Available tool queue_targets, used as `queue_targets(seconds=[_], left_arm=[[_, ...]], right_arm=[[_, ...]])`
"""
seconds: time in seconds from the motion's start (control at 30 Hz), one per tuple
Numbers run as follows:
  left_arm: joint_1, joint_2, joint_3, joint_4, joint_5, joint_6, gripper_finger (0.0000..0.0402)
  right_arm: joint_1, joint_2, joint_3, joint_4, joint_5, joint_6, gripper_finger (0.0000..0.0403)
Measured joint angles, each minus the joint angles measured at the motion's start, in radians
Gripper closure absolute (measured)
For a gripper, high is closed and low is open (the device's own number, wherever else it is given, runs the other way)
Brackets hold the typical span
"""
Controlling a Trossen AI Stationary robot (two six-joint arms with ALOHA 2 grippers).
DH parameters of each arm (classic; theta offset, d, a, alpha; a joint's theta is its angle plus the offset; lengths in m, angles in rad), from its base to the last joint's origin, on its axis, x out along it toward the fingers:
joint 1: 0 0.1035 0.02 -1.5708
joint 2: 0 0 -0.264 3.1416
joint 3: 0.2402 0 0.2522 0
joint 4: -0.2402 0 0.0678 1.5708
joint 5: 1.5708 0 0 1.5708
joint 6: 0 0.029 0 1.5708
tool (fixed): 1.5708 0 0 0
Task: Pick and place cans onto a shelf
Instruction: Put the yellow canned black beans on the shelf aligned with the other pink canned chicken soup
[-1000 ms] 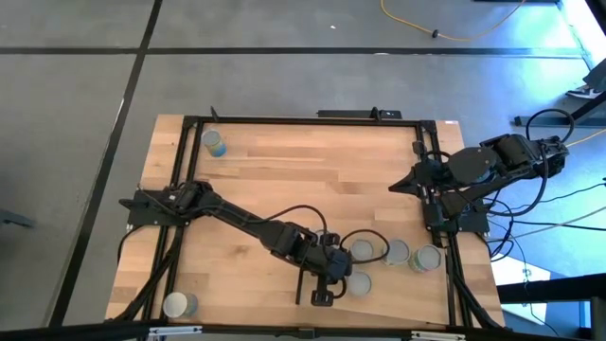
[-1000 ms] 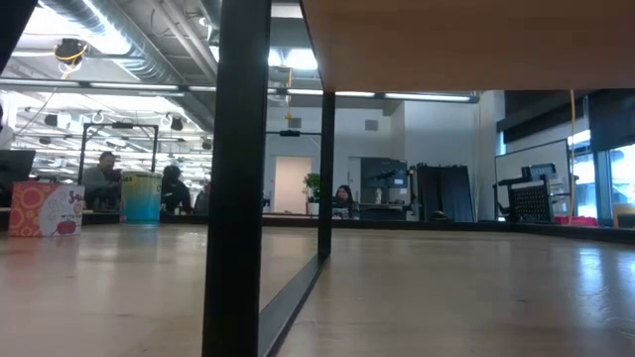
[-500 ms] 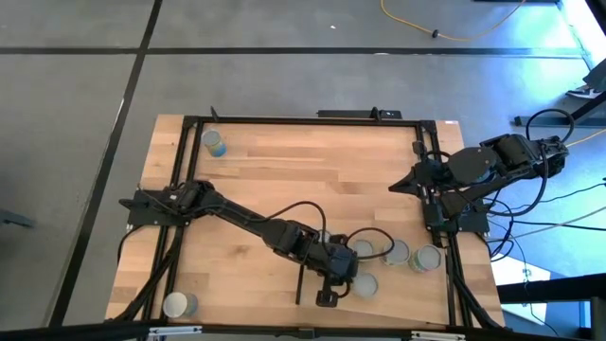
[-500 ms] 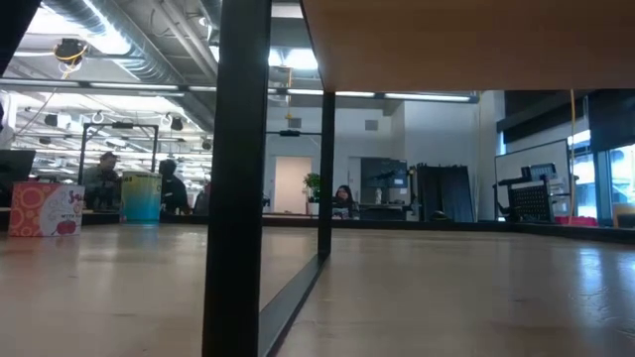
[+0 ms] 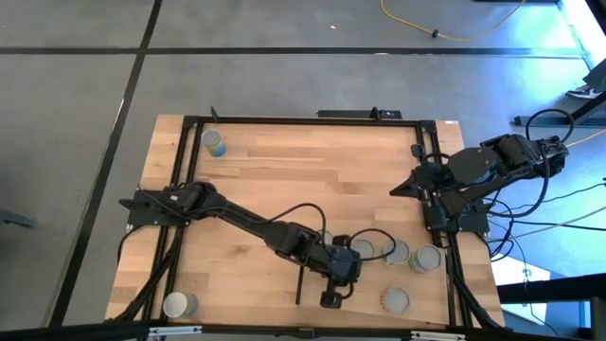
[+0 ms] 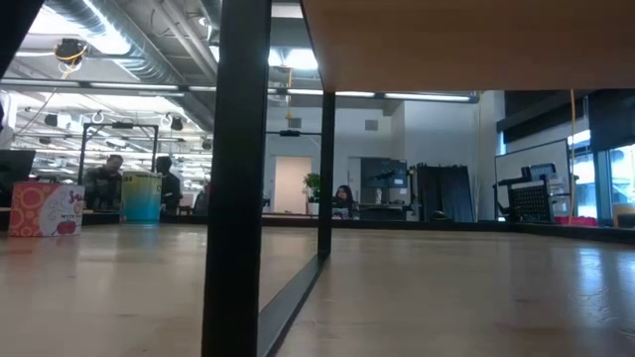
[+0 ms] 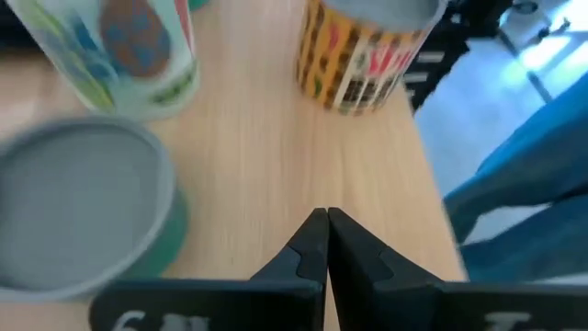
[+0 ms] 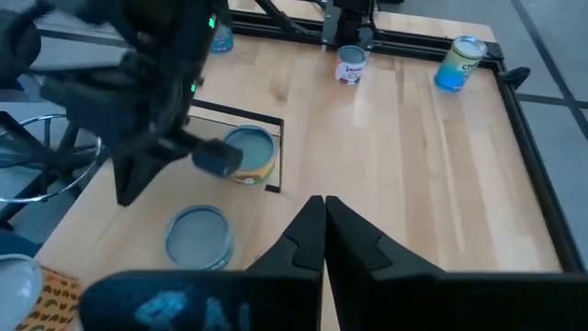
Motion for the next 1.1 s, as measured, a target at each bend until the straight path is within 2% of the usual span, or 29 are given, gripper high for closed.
queue_targets(seconds=[0.1,0.23,0.27,0.5,0.63,0.87,1.1], left_arm=[[-0.006,-0.027,0.000,-0.047,-0.021,-0.005,0.0401],[-0.008,-0.046,0.026,-0.142,-0.058,-0.003,0.0401],[-0.008,-0.050,0.046,-0.145,-0.076,-0.003,0.0401],[-0.010,-0.086,0.214,-0.429,-0.187,-0.009,0.0401],[-0.014,-0.103,0.285,-0.526,-0.196,-0.094,0.0401],[-0.041,-0.158,0.269,-0.758,-0.276,-0.276,0.0401],[-0.033,-0.173,0.270,-0.883,-0.310,-0.383,0.0401]], right_arm=[[0.000,0.000,0.000,0.000,-0.015,0.000,0.0393],[0.000,0.019,0.000,0.008,-0.113,0.005,0.0393],[0.000,0.029,0.000,0.009,-0.134,0.011,0.0393],[0.001,0.147,0.000,0.008,-0.176,0.031,0.0393],[0.005,0.195,0.000,0.005,-0.185,0.032,0.0393],[0.050,0.288,0.000,0.049,-0.184,0.034,0.0393],[0.083,0.383,0.000,0.128,-0.185,0.088,0.0393]])
